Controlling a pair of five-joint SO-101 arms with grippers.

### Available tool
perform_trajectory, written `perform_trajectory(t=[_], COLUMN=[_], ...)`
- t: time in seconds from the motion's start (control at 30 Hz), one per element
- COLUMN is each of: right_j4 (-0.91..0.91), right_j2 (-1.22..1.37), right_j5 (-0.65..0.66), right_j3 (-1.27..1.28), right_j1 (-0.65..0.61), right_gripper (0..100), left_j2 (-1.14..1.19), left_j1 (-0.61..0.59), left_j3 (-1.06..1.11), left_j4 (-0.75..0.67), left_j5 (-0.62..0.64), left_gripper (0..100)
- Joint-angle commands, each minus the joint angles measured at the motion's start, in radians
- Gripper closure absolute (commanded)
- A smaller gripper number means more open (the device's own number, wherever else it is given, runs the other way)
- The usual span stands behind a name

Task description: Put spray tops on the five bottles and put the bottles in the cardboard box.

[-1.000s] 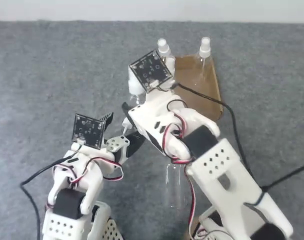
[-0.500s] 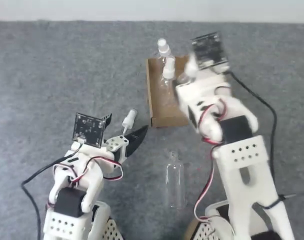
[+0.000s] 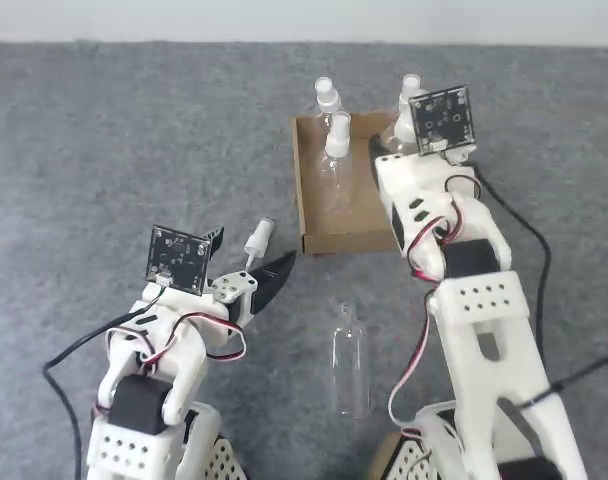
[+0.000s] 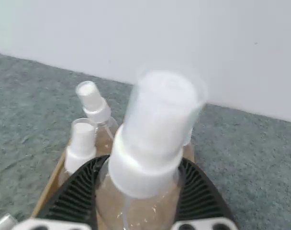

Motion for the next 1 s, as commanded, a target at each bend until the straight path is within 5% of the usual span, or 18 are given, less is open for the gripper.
perform_trajectory(t=[0.0,0.97], right_j4=[-0.074,-0.39], right_j2=[0.111,0.515], right_j5=[0.011,0.009], right_j3=[-0.068,-0.13], right_j1=[0.042,0.067], right_gripper=[99.3,99.3], left_j2=[-0.011,-0.011], left_j1=[-0.005,-0.003], left_j3=[-0.005,0.007], left_j4=[-0.025,-0.029], left_j5=[-0.003,-0.006], left_gripper=[67,67])
